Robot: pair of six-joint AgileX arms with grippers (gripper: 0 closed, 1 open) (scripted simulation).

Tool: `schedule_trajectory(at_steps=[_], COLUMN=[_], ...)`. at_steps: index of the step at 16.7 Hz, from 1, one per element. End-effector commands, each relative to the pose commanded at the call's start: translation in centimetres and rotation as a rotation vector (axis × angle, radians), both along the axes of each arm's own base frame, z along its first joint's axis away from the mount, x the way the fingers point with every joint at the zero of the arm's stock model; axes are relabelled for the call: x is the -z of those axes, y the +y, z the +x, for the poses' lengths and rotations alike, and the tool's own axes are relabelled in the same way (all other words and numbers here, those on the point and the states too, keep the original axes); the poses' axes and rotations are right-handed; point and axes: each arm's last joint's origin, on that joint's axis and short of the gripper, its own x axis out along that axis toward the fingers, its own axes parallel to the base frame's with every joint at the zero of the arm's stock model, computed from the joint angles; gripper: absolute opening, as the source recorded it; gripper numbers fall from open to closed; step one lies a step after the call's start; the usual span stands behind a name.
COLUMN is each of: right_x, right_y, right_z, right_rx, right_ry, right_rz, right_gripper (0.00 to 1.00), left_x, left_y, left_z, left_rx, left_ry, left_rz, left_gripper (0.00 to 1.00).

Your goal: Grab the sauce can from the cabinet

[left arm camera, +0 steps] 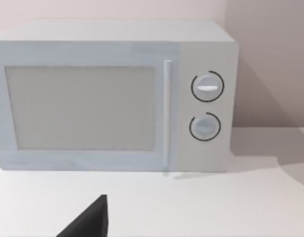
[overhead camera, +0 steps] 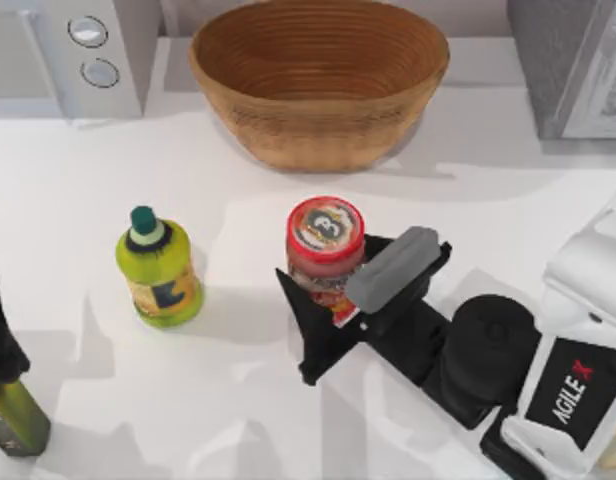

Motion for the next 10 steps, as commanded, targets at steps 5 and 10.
schedule_trajectory(at_steps=[5,10], right_x=[0.0,0.0], right_y=[0.0,0.0], right_z=[0.0,0.0], right_rx=[0.0,0.0], right_ry=[0.0,0.0], right_rz=[0.0,0.0], right_gripper=[0.6,0.98], left_x=[0.0,0.0], left_y=[0.0,0.0], left_z=[0.0,0.0], left_rx=[0.0,0.0], left_ry=[0.0,0.0], left_rz=[0.0,0.0], left_gripper=[1.0,1.0])
